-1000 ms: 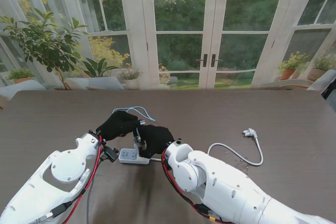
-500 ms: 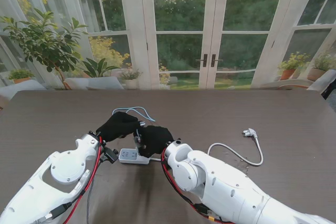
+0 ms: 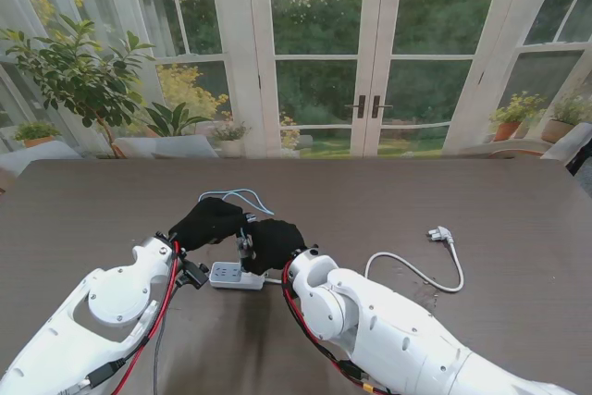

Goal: Set up the charging station

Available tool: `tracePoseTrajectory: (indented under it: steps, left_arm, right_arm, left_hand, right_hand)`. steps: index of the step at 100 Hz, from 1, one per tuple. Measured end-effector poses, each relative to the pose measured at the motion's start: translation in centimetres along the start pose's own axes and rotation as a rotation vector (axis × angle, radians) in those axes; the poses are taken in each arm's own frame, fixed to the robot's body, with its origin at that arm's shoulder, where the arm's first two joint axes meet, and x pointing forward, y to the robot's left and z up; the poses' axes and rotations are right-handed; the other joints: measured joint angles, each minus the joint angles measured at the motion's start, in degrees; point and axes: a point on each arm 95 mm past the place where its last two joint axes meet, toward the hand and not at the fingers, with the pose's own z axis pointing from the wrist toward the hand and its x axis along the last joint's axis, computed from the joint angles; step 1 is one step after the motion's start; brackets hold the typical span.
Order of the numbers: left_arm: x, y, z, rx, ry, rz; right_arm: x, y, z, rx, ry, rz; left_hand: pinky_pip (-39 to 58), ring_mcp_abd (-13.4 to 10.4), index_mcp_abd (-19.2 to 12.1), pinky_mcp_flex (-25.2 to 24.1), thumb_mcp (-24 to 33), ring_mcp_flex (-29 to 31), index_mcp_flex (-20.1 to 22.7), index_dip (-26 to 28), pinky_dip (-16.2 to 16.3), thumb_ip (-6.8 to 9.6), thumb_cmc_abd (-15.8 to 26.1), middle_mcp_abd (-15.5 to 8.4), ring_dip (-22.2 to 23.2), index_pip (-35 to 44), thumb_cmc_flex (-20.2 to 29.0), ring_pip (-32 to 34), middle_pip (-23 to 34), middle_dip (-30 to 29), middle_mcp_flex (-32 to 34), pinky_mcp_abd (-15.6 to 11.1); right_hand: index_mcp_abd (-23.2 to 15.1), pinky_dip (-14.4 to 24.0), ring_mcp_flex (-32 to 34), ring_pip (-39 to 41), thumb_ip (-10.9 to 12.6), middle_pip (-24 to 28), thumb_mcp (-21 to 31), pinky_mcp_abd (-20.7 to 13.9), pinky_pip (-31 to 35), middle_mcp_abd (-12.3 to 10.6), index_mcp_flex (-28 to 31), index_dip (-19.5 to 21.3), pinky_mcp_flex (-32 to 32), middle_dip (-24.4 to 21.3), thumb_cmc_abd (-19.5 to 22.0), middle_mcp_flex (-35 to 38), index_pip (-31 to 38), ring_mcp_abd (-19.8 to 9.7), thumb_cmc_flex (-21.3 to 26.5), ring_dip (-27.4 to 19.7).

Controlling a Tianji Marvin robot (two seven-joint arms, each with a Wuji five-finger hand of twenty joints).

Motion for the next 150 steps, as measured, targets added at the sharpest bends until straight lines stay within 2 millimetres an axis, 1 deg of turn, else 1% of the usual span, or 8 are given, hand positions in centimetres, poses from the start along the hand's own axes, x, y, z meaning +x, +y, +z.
tracePoseTrajectory:
  steps: [10,16,28,50,122,129,140,150]
  left_arm:
    - [0.0,0.0,0.0,-0.001,-0.003,0.0]
    - [0.0,0.0,-0.1,0.001,-0.011,0.0]
    - [0.2,-0.2,-0.5,0.014,-0.041,-0.001]
    - [0.2,-0.9,-1.3,0.04,-0.064,0.108]
    - [0.0,-3.6,-2.5,0.14,-0.098,0.294]
    - [0.0,-3.8,-2.5,0.156,-0.092,0.307]
    - [0.0,-4.1,-2.4,0.173,-0.085,0.319]
    - [0.0,-4.3,-2.3,0.177,-0.081,0.333]
  right_arm:
    - [-0.1,-0.2,0.0,-0.008,-0.007,0.001]
    - [-0.1,-0.3,0.1,-0.013,-0.011,0.004]
    - [0.0,-0.6,0.1,-0.017,-0.017,0.016]
    - [0.1,-0.9,0.0,-0.003,-0.026,0.038]
    - [0.6,-1.1,-0.1,0.007,-0.029,0.045]
    - [0.6,-1.2,-0.1,0.008,-0.03,0.049]
    - [0.6,-1.2,-0.2,0.009,-0.032,0.054]
    - [0.6,-1.3,-0.2,0.01,-0.035,0.061]
  left_hand:
    - [-0.01,0.44,0.06,0.0,-1.38,0.0,0.51,-3.43,-4.61,0.0,1.88,0.2,-1.62,-4.96,0.06,-2.26,-4.29,-1.96,0.02,0.06]
    - [-0.01,1.57,1.14,0.0,-1.68,-0.03,0.61,-8.17,-8.64,0.0,1.88,1.24,-3.31,-12.62,0.06,-6.36,-11.77,-4.91,0.35,1.29]
    - [-0.01,3.89,3.18,0.0,-2.17,-0.07,1.19,-16.71,-12.5,0.0,1.87,3.53,-6.12,-29.56,0.06,-14.25,-26.74,-10.28,0.57,4.06]
    - [-0.01,4.77,4.19,-0.05,-2.84,-0.1,-0.19,-20.2,-13.42,0.0,1.84,4.76,-6.72,-44.12,0.04,-18.27,-40.86,-13.33,0.59,5.16]
    - [-0.42,4.9,4.31,-0.17,-4.34,-0.11,-2.86,-21.19,-15.7,0.0,1.82,5.03,-6.81,-50.24,0.03,-20.63,-46.86,-12.18,0.55,5.58]
    - [-0.49,5.21,4.15,-0.41,-4.89,-0.13,-3.16,-21.34,-16.68,0.0,1.8,5.06,-6.91,-51.1,0.03,-23.13,-48.5,-11.93,-0.43,5.76]
    - [-1.78,6.32,3.8,-0.68,-5.27,-0.15,-4.48,-21.6,-19.7,0.0,1.79,5.76,-6.78,-52.03,0.07,-30.2,-50.45,-11.11,-1.94,8.15]
    - [-2.56,6.99,3.78,-1.63,-5.28,-0.88,-5.2,-21.65,-21.36,0.0,1.77,6.35,-2.59,-53.18,0.09,-36.82,-50.6,-10.87,-3.68,9.8]
  right_hand:
    - [0.0,0.0,0.15,1.63,-0.03,-0.06,0.0,0.0,0.24,0.05,0.84,-0.29,2.49,0.59,-0.74,1.24,0.0,-1.02,-0.02,0.0]
    - [0.0,0.0,0.15,2.09,-0.56,-0.11,-0.01,0.0,0.61,0.15,1.23,-0.47,3.31,0.7,-0.92,1.48,-0.01,-1.3,-0.02,0.0]
    - [0.0,0.0,0.16,2.19,-0.59,-0.2,-0.01,0.0,0.72,0.24,1.26,-0.54,3.91,1.23,-0.92,2.7,-0.02,-1.78,-0.02,0.0]
    - [0.0,0.56,0.16,2.22,-0.6,-0.22,-0.01,-0.06,0.81,0.24,1.26,-0.55,4.02,1.44,-0.92,2.76,-0.02,-1.83,-0.02,0.0]
    - [0.0,1.04,0.16,2.93,-0.6,-0.23,-0.01,-0.53,0.85,0.26,1.27,-0.55,4.49,2.36,-0.92,2.77,-0.02,-2.31,-0.02,0.0]
    - [0.0,1.18,0.16,2.93,-0.6,-0.24,-0.01,-0.55,0.86,0.28,1.27,-0.55,4.49,2.45,-0.92,2.77,-0.02,-2.32,-0.02,0.0]
    - [0.0,1.34,0.16,2.94,-0.6,-0.27,-0.01,-0.56,0.87,0.35,1.35,-0.55,4.5,2.66,-0.92,2.77,-0.02,-2.32,-0.02,0.0]
    - [0.0,1.36,0.16,2.94,-0.6,-0.28,-0.01,-0.56,0.87,0.4,1.37,-0.55,4.5,2.67,-0.92,2.77,-0.02,-2.33,-0.02,0.0]
